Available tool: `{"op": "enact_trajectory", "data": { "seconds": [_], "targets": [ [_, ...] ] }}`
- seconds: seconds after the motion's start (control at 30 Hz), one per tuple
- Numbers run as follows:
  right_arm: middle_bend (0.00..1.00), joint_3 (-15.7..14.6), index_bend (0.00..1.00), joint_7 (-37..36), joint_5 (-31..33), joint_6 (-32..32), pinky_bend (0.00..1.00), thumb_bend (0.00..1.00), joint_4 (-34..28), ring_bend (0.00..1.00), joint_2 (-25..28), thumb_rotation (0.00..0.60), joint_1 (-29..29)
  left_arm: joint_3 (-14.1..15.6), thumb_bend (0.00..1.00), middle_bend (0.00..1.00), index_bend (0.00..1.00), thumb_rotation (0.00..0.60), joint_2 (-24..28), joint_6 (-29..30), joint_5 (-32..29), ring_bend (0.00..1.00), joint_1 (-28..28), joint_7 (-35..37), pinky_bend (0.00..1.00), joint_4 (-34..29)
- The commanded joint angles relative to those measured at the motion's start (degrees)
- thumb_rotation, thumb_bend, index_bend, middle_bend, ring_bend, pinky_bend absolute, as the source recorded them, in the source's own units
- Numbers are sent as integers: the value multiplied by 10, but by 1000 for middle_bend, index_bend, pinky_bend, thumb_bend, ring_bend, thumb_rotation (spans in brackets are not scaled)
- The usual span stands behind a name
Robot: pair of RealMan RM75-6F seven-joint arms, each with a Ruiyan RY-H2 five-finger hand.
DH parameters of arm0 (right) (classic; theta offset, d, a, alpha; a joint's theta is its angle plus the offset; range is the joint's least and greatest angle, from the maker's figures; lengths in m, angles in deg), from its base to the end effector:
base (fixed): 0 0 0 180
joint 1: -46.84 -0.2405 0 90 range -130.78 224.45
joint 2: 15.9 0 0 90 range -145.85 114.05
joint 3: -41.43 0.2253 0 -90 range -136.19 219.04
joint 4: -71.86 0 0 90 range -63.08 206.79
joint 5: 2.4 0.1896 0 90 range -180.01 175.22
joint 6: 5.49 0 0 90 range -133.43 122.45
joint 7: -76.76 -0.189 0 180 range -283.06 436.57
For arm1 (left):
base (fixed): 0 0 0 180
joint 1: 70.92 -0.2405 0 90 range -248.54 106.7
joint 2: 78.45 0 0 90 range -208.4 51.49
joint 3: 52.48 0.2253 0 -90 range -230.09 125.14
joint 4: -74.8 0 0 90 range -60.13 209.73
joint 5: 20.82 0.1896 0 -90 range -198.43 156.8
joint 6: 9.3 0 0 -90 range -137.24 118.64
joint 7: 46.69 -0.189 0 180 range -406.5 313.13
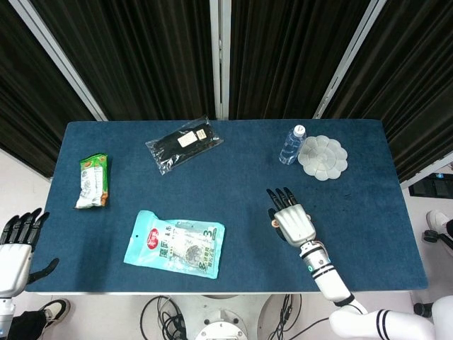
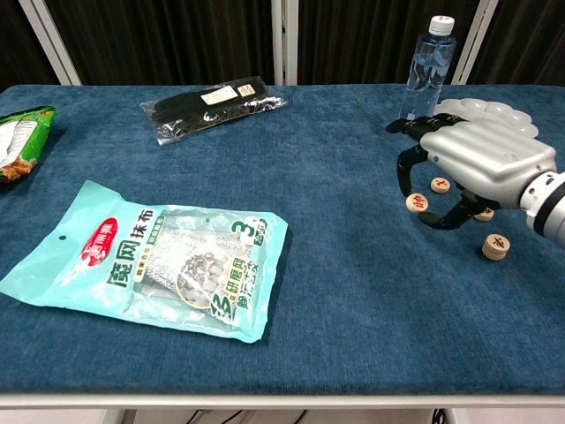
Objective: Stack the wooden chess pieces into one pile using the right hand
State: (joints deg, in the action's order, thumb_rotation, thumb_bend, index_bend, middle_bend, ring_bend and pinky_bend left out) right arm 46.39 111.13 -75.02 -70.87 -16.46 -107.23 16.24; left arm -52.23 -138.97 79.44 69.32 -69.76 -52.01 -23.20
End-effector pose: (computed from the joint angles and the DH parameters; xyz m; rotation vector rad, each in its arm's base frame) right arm -0.1449 -0.3023 -0.0176 1.8633 -0.7396 0.8125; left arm -0.2632 0.1935 0.1702 -1.4235 -0.8636 -0.8591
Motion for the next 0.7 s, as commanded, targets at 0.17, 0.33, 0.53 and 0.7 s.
{"op": "enact_trajectory", "data": {
  "seconds": [0.17, 0.33, 0.53, 0.7],
  "targets": [
    [47, -30, 497, -6, -18, -29, 0, 236, -57, 0, 71, 600, 35, 1, 191, 0, 42, 600, -2, -3, 1, 0, 1, -6, 0, -2],
    [47, -42, 507, 12, 4, -14, 0, 265, -84, 0, 105, 600, 41, 2, 191, 0, 42, 600, -4, -6, 1, 0, 2, -12, 0, -2],
    [47, -46, 511, 39, 36, 2, 0, 266, -94, 0, 118, 600, 41, 2, 190, 0, 42, 600, -5, -6, 1, 0, 2, -15, 0, -3],
    [47, -48, 511, 56, 57, 11, 0, 266, -92, 0, 117, 600, 39, 1, 191, 0, 42, 600, -6, -9, -2, 0, 3, -12, 0, -1]
  ]
}}
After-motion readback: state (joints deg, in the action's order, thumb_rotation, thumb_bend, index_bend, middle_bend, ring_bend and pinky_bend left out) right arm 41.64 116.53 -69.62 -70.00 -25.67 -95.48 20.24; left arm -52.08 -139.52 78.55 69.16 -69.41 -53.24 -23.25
